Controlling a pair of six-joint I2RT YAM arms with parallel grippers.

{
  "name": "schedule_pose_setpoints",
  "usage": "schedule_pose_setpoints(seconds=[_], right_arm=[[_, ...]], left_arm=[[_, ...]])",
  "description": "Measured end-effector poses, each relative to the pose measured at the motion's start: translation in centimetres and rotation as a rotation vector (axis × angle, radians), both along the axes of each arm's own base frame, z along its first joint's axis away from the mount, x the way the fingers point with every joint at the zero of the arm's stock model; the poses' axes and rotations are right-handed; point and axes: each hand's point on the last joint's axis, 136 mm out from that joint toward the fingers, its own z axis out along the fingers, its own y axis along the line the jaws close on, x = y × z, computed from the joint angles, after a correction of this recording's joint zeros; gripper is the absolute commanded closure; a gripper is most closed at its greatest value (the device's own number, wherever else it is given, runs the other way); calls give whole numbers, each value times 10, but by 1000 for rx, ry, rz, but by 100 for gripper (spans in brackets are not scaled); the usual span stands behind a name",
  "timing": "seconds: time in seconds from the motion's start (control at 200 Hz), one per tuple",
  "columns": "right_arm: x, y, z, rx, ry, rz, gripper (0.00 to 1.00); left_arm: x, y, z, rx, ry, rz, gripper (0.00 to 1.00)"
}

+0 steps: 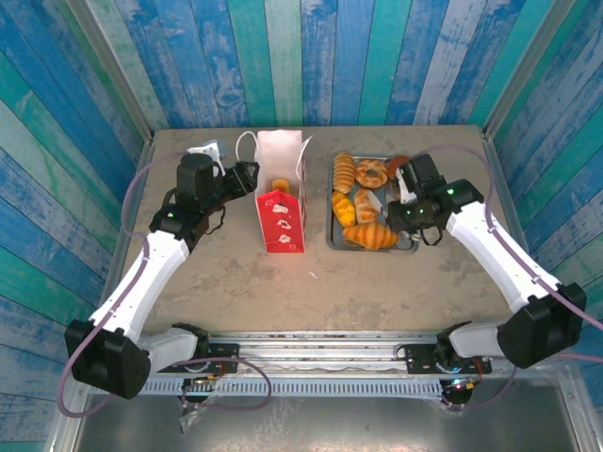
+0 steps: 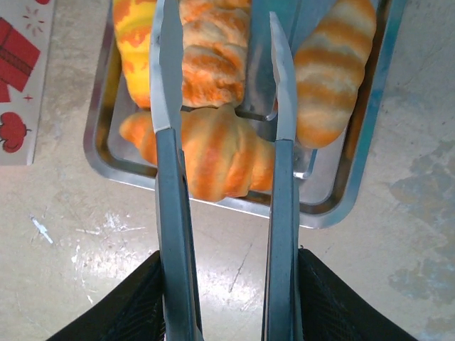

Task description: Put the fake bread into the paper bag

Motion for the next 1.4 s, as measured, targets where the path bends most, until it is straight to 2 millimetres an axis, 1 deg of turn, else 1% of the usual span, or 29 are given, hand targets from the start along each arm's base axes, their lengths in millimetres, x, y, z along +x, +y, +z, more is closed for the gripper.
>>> schedule_pose_setpoints(seconds=[0.095, 0.245, 0.471, 0.591, 0.796, 0.912, 1.087, 1.132, 1.202, 1.403], right_arm=[[5, -2, -12, 18, 34, -7, 51], [14, 0, -23, 45, 60, -1, 51], [20, 6, -36, 69, 92, 19, 47], [22, 9, -42, 75, 109, 31, 43], [27, 12, -47, 77, 121, 47, 43], [30, 14, -49, 77, 126, 57, 45], [33, 17, -58, 76, 153, 64, 48], [34, 17, -59, 76, 157, 64, 50], [34, 17, -59, 75, 159, 65, 57], [36, 17, -57, 72, 149, 66, 66]], left_arm=[[-2, 1, 4, 4, -14, -3, 22], [-3, 1, 3, 22, -14, -11, 18], [-3, 1, 1, 39, -16, -18, 17], [-3, 1, 1, 45, -16, -20, 17], [-3, 1, 1, 48, -17, -21, 17], [-3, 1, 1, 50, -18, -21, 18], [-3, 2, 0, 52, -17, -19, 18], [-3, 2, 0, 52, -16, -19, 18], [-3, 2, 0, 53, -15, -18, 18], [-4, 2, -2, 57, -6, -16, 20]])
